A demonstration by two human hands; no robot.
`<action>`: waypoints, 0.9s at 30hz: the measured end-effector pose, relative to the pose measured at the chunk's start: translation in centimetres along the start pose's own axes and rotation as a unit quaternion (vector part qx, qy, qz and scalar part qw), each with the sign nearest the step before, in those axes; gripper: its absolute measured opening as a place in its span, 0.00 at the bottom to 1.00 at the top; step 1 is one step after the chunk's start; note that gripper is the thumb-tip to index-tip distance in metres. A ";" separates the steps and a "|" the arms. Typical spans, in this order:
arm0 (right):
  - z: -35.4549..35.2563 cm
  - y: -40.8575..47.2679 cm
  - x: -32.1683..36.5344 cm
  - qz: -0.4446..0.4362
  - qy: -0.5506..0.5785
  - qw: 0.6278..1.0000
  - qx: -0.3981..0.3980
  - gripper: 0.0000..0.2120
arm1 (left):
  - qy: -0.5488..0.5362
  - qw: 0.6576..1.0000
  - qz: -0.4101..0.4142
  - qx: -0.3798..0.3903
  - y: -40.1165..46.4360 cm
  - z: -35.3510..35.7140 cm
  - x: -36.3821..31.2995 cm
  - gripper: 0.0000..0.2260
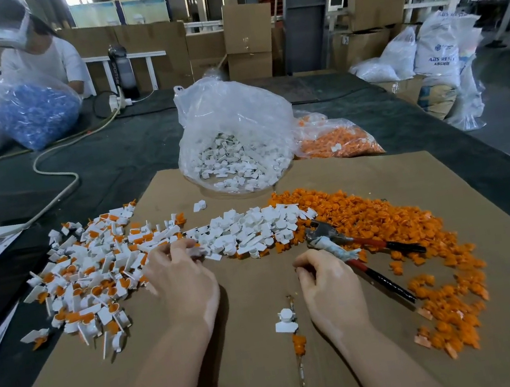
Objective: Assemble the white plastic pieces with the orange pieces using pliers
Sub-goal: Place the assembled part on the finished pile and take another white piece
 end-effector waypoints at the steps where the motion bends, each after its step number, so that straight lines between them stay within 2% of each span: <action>1: 0.0 0.0 0.0 0.001 -0.002 1.000 -0.002 0.09 | -0.002 0.999 0.035 -0.004 -0.2 0.0 -0.4 0.13; 4: 0.1 0.2 0.0 0.003 -0.010 1.000 -0.009 0.09 | -0.035 0.985 0.164 0.047 -0.9 0.7 -2.1 0.10; 7: 0.1 0.2 0.0 0.005 -0.013 1.000 -0.009 0.10 | -0.038 0.968 0.222 0.107 -1.7 2.1 -3.6 0.11; 11: 0.1 0.1 0.0 0.002 -0.028 1.000 -0.006 0.10 | 0.038 0.965 0.208 0.152 -1.9 4.0 -4.0 0.21; 14: 0.1 0.1 -0.1 0.004 -0.027 1.000 -0.007 0.10 | 0.094 0.957 0.218 0.169 -1.9 4.5 -4.0 0.21; 21: 0.1 0.2 -0.1 0.005 -0.021 1.000 -0.014 0.09 | -0.055 0.941 0.268 0.198 -3.4 3.8 -4.9 0.13; 27: 0.0 0.1 0.0 0.009 -0.010 1.000 -0.016 0.09 | -0.097 0.953 0.225 0.178 -3.9 3.2 -4.9 0.08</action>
Point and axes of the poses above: each hand's wrist, its own y-axis towards the middle knuckle, its own z-axis out of the palm, x = y × z, the point moved 4 cm from there along y, towards the middle knuckle
